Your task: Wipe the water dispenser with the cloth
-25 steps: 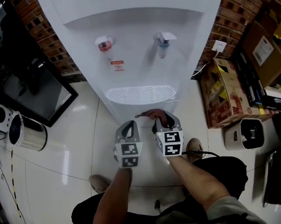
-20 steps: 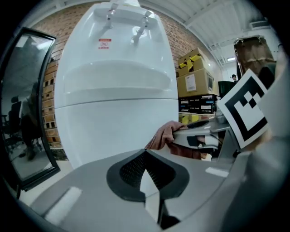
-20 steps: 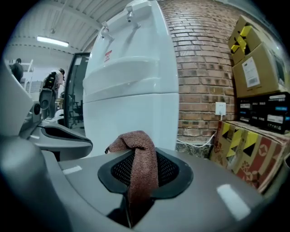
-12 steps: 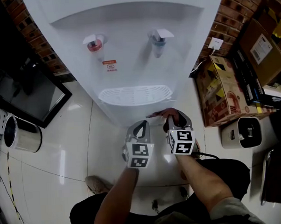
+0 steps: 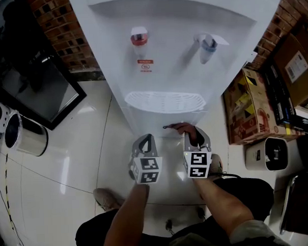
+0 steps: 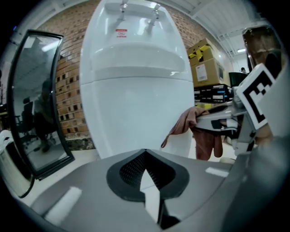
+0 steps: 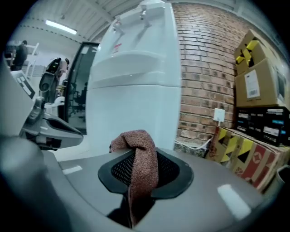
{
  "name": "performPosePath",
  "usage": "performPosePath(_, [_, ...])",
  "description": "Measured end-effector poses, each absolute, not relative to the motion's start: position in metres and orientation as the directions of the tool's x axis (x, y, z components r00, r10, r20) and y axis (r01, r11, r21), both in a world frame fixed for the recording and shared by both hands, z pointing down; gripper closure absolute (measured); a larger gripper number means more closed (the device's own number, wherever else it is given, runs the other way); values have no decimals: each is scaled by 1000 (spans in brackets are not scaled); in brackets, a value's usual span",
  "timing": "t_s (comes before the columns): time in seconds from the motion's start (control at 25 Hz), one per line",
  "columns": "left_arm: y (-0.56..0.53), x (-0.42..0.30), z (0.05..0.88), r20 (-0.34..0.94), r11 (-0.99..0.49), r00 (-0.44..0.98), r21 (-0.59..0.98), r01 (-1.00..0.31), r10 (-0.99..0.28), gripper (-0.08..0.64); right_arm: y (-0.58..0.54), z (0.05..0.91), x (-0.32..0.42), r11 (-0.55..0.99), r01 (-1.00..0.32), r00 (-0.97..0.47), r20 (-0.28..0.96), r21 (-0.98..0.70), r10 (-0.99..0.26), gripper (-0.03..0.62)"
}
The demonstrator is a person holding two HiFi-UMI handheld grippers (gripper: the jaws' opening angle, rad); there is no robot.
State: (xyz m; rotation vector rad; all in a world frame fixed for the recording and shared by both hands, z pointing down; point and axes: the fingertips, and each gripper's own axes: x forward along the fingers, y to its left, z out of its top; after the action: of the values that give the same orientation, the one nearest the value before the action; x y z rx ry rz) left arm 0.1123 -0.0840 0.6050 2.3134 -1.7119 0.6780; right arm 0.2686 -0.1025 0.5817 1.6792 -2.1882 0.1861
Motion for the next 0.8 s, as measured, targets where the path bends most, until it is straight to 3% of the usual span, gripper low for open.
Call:
performPosePath(0.2, [-79,45,617,472,-162,75,-147,-976,-878,560,-86,596,168,470,-882,-420,382,44,-823,494])
performPosePath(0.52, [-78,-29,616,465,1,-48,-101,-995,-884,560,-98,624,78,525,-847,-510,397,-78,-763,494])
performPosePath(0.8, [-66,-49,626,492,-3,-56,-119,-993,-869,560,-113,637,38,520,-842,-530,398,-145,-748,494])
